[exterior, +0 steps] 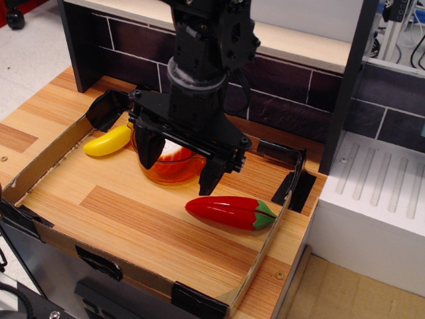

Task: Take sushi out of pot

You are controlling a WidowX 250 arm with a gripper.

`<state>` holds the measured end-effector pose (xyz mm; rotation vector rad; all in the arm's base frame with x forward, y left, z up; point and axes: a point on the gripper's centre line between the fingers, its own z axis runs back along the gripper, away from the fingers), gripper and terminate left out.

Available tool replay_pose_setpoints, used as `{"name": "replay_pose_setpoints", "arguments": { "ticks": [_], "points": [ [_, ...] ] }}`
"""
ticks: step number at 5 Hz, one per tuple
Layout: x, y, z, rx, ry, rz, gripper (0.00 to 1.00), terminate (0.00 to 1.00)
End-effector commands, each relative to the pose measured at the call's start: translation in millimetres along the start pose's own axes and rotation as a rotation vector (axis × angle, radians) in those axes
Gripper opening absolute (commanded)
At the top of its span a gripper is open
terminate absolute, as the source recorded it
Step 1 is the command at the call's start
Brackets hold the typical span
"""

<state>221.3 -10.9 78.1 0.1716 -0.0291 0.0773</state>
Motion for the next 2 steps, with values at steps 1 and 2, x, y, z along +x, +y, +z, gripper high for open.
{"name": "replay_pose_setpoints", "arguments": {
  "ticks": [1,2],
  "points": [
    [0.0,0.0,0.0,0.000,0.000,0.000,1.00,0.00],
    [10.4,23.4,14.3,-0.072,0.007,0.003,1.00,0.00]
  ]
}}
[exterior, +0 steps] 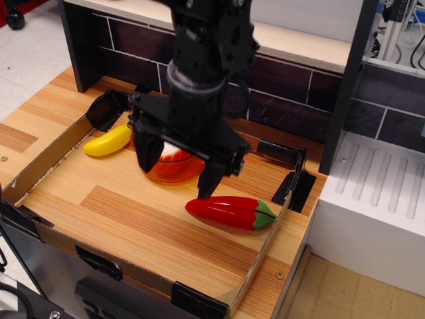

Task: Take sushi out of pot

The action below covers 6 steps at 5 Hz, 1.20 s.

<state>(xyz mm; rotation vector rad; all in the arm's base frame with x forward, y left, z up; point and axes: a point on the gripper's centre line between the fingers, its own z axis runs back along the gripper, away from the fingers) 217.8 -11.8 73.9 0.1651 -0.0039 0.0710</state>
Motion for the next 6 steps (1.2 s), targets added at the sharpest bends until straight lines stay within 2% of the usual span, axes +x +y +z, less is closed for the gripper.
{"name": "replay_pose_setpoints", "arguments": {
  "ticks": [1,2,3,4,5,6],
  "points": [
    [27.5,50.2,27.1,-0.094,-0.043,0.014,1.00,0.00],
    [46.7,74.7,30.1,-0.118,-0.072,0.006,1.00,0.00],
    [62.5,83.6,23.2,-0.152,-0.065,-0.010,1.00,0.00],
    [72.3,77.7,11.4,-0.182,-0.067,-0.049,1.00,0.00],
    [79.9,71.9,-6.0,-0.196,-0.115,-0.024,1.00,0.00],
    [83.3,61.1,-17.6,-0.202,-0.124,-0.037,1.00,0.00]
  ]
}}
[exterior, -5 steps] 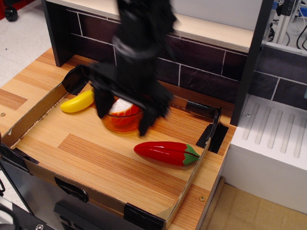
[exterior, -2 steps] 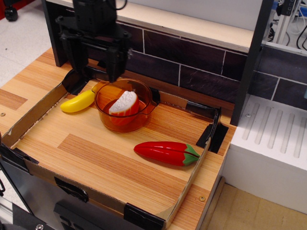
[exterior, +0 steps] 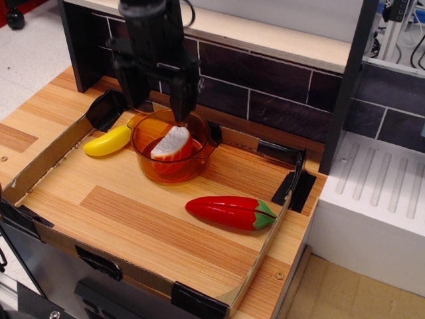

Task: Take sushi out of pot

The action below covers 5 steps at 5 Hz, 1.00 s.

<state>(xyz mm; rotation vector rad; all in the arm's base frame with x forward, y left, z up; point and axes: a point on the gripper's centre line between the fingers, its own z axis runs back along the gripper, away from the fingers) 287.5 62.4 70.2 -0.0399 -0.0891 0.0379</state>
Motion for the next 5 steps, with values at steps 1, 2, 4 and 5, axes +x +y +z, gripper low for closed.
{"name": "replay_pose_setpoints", "arguments": {
  "ticks": [1,2,4,5],
  "points": [
    [9.9,-6.1,-8.6,-0.006,-0.037,0.003,1.00,0.00],
    [8.3,-8.2,-16.8,0.003,-0.022,0.023,1.00,0.00],
    [11.6,-1.3,-31.3,0.027,-0.008,0.058,1.00,0.00],
    [10.8,1.3,-40.5,0.047,0.011,0.058,1.00,0.00]
  ]
}}
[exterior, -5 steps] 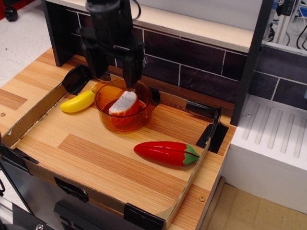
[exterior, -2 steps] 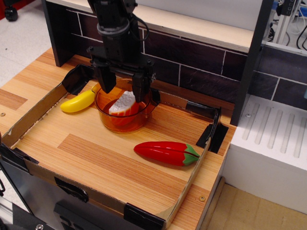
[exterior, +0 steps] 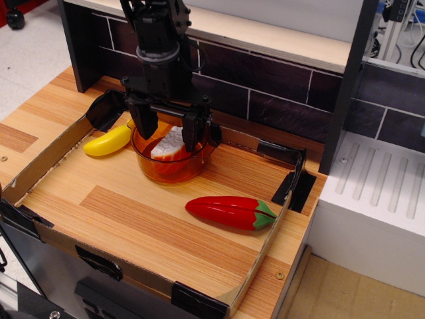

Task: Take sushi out of pot

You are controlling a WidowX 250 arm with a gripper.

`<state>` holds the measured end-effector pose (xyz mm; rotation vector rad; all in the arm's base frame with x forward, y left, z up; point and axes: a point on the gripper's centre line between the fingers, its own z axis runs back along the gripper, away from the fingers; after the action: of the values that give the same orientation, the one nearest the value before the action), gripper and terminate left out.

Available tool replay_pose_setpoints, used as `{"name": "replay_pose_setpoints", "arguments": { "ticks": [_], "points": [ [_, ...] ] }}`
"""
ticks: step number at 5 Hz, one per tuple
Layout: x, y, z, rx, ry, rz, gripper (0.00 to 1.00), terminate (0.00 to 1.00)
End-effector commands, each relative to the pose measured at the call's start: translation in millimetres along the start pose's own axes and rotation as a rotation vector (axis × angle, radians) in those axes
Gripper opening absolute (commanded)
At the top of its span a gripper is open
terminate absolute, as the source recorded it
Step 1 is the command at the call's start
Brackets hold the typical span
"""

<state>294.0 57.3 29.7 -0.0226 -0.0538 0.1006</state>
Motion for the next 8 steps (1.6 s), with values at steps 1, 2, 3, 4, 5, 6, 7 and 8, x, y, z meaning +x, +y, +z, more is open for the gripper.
{"name": "replay_pose_setpoints", "arguments": {
  "ticks": [1,2,3,4,5,6,7,8],
  "points": [
    [7.4,5.3,-2.1,0.033,-0.017,-0.005,1.00,0.00],
    [6.7,6.1,-0.1,0.019,-0.030,0.013,0.00,0.00],
    [10.5,7.1,13.9,0.012,-0.049,0.023,0.00,0.00],
    [11.3,7.8,42.8,-0.022,-0.117,0.031,0.00,0.00],
    [0.8,3.1,80.6,-0.043,-0.231,0.027,0.00,0.00],
    [-15.5,-1.2,101.4,-0.043,-0.270,0.012,0.00,0.00],
    [-47.3,-4.1,84.0,0.007,-0.176,-0.079,0.00,0.00],
    [-72.1,10.5,63.3,0.078,-0.063,-0.267,0.00,0.00]
  ]
}}
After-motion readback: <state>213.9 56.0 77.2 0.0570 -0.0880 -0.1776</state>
